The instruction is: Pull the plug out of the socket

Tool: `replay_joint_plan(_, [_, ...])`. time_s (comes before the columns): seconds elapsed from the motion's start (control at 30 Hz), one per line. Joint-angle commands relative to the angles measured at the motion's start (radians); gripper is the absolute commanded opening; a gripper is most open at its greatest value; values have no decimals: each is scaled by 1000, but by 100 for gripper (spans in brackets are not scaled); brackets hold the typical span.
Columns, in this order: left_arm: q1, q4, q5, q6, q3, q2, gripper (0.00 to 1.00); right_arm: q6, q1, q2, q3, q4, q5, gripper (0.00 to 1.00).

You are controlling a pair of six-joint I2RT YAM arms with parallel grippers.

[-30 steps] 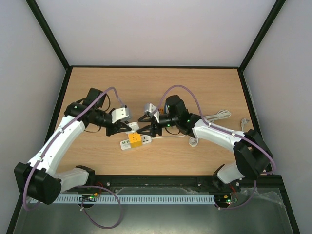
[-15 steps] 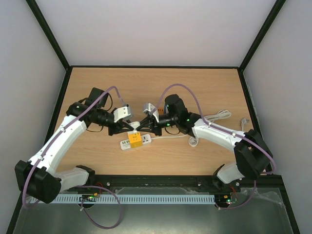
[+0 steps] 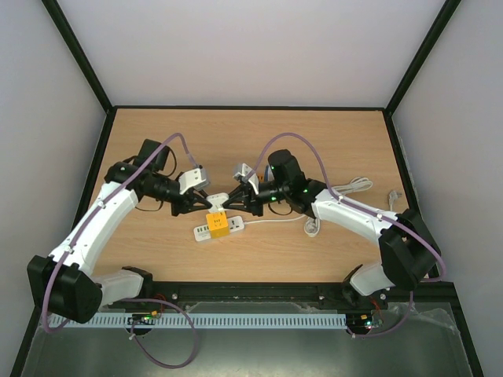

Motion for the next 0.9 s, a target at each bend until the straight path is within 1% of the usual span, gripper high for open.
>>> replay_joint_plan(0.0, [5,-15,59,9,0,-2,24,3,-1,-30,16,-2,-13,2])
replay_joint_plan(0.1, [5,-6,79,-4,0,5,26,2,0,-29,18,1,-15,2])
replay_joint_plan(0.17, [4,-5,90,-6,-2,9,24,3,0,-29,18,2,-18,2])
replay_joint_plan(0.23, [4,1,103,-12,-5,10,19,5,0,-29,16,6,-15,2])
replay_joint_plan(0.3, [5,1,118,-14,-10,11,9,11,0,-32,9,16,-4,4])
replay_joint_plan(0.33, [4,0,123,-13,-12,10,6,5,0,-34,8,15,-2,7])
replay_joint_plan(0.37, [5,0,125,-13,-14,9,3,-2,-1,-37,8,10,-1,13])
replay_joint_plan(0.4, [5,1,126,-15,-15,6,3,-6,0,-38,8,6,-1,24])
replay_joint_plan(0.43, [4,2,125,-17,-15,-1,3,-16,-1,-40,12,-8,0,38])
replay_joint_plan(0.47, [5,3,123,-20,-16,-4,3,-24,-6,-44,15,-21,-4,49])
replay_joint_plan(0.6, [17,-1,134,-28,-12,-15,3,-42,-48,-64,15,-38,-7,71])
replay_joint_plan(0.67, [31,-6,148,-25,-7,-17,3,-72,-74,-75,17,-63,-4,74])
replay_joint_plan(0.77, [59,-19,185,-21,5,-15,3,-109,-92,-93,3,-86,28,77])
replay_joint_plan(0.87, [71,-36,227,-17,23,-14,3,-134,-97,-99,-21,-82,101,78])
